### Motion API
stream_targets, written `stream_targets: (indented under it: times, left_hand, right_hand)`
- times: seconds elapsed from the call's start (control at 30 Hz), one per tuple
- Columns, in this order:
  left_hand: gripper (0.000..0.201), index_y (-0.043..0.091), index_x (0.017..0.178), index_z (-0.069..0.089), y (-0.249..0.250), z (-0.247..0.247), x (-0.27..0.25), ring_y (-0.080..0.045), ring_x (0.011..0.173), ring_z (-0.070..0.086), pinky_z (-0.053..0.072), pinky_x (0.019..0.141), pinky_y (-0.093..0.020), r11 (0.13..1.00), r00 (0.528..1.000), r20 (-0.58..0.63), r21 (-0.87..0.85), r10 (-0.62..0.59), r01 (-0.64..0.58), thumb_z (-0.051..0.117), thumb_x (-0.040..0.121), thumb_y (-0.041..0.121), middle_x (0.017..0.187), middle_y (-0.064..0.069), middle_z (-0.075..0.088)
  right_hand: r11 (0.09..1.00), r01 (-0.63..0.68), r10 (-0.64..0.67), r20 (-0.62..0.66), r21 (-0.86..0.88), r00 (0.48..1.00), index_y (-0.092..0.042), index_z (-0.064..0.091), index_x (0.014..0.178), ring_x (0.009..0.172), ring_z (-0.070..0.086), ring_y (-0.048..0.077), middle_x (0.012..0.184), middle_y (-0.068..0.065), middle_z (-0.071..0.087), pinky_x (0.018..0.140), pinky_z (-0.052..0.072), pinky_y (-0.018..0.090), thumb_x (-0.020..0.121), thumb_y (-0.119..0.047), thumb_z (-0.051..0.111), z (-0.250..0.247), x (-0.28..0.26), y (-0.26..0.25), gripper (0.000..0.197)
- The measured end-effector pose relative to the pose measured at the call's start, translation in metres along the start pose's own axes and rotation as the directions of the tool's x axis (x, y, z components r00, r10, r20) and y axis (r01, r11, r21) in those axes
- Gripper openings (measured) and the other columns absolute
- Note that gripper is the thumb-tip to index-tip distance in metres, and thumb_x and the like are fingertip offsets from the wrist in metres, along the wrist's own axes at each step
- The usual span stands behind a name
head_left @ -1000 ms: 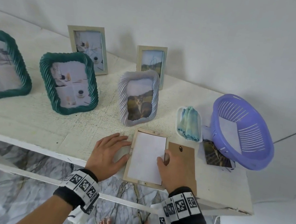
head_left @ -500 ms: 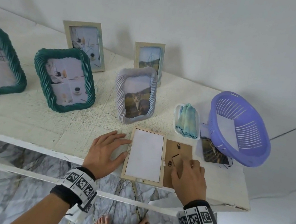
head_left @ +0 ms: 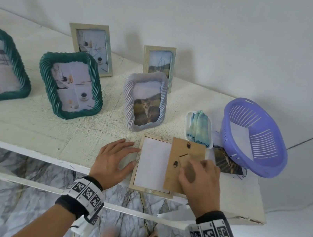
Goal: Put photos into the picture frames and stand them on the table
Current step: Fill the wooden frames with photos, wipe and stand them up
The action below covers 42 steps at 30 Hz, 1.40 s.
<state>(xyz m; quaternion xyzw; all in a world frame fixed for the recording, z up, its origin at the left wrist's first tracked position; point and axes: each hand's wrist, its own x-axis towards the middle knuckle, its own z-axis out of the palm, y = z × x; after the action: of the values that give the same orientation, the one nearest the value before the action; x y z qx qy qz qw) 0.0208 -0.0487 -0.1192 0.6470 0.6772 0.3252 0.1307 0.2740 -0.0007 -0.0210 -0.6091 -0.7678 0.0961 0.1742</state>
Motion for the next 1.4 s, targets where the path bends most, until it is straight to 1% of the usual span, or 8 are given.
stream_targets:
  times: [0.13,0.3,0.53,0.67,0.77,0.93,1.13,1.4]
  left_hand:
    - [0.047,0.037,0.126,0.060,0.001,-0.001,0.000,-0.010,0.138,0.038,0.025,0.108,-0.033,1.000,1.000,0.000,0.005,0.002,-0.002,0.044,0.087,0.058,0.138,0.016,0.054]
    - [0.049,0.035,0.126,0.061,0.000,-0.001,0.001,-0.011,0.137,0.038,0.025,0.108,-0.033,1.000,1.000,0.005,0.013,0.001,-0.001,0.043,0.087,0.059,0.138,0.015,0.055]
    - [0.047,0.036,0.127,0.061,-0.001,0.000,0.001,-0.009,0.138,0.037,0.025,0.109,-0.032,1.000,1.000,0.004,0.019,0.006,-0.006,0.044,0.088,0.058,0.139,0.015,0.054]
    - [0.047,0.035,0.126,0.061,-0.001,0.000,0.001,-0.010,0.137,0.037,0.025,0.108,-0.033,1.000,1.000,-0.003,0.022,0.008,-0.008,0.044,0.088,0.057,0.138,0.015,0.055]
    - [0.048,0.035,0.126,0.061,-0.001,0.000,0.001,-0.009,0.138,0.036,0.024,0.108,-0.032,1.000,1.000,0.005,0.026,0.005,-0.005,0.043,0.088,0.058,0.139,0.015,0.054]
    - [0.049,0.035,0.127,0.061,-0.001,-0.001,0.001,-0.008,0.138,0.035,0.023,0.108,-0.030,0.999,1.000,0.011,0.035,0.003,-0.004,0.042,0.088,0.059,0.139,0.016,0.053]
    - [0.048,0.036,0.126,0.061,0.000,-0.001,0.001,-0.009,0.138,0.036,0.025,0.108,-0.032,0.999,1.000,0.008,0.033,0.004,-0.005,0.043,0.088,0.059,0.139,0.016,0.054]
    - [0.048,0.034,0.127,0.061,-0.002,0.000,0.001,-0.011,0.139,0.037,0.025,0.108,-0.034,0.999,1.000,0.010,0.031,0.011,-0.012,0.043,0.089,0.058,0.139,0.014,0.054]
  right_hand:
    - [0.992,0.079,-0.070,0.089,-0.097,0.994,-0.020,0.063,0.111,0.094,0.042,0.021,0.106,0.004,0.051,0.079,0.044,0.036,0.087,-0.039,0.059,0.015,0.004,-0.026,0.031]
    - [0.984,0.114,-0.083,0.214,-0.135,0.973,-0.025,0.056,0.124,0.105,0.041,0.021,0.117,0.002,0.047,0.084,0.042,0.032,0.094,-0.044,0.047,0.030,0.007,-0.047,0.037]
    - [0.978,0.156,-0.115,0.263,-0.139,0.958,-0.025,0.060,0.116,0.104,0.044,0.024,0.115,0.003,0.051,0.086,0.041,0.037,0.094,-0.047,0.045,0.043,0.004,-0.053,0.035]
    - [0.988,0.131,-0.151,0.299,0.084,0.942,-0.028,0.063,0.119,0.101,0.038,0.018,0.113,0.002,0.046,0.089,0.041,0.033,0.095,-0.036,0.049,0.033,0.012,-0.034,0.029]
    - [0.981,0.095,-0.144,0.303,0.171,0.942,-0.022,0.062,0.121,0.101,0.048,0.018,0.109,0.000,0.049,0.085,0.042,0.027,0.093,-0.018,0.052,0.027,0.022,-0.010,0.030]
    - [0.949,0.054,-0.190,0.426,0.312,0.885,-0.026,0.069,0.105,0.095,0.052,0.009,0.108,-0.008,0.053,0.076,0.036,0.014,0.086,-0.008,0.062,0.023,0.033,0.022,0.027]
    - [0.950,0.094,-0.246,0.527,0.299,0.814,-0.049,0.057,0.091,0.101,0.048,0.014,0.107,-0.015,0.050,0.083,0.036,0.025,0.086,-0.020,0.066,0.024,0.044,0.034,0.031]
    - [0.951,0.127,-0.275,0.585,0.282,0.763,-0.050,0.054,0.085,0.096,0.048,0.016,0.096,-0.003,0.049,0.089,0.041,0.035,0.082,-0.042,0.062,0.026,0.056,0.033,0.012]
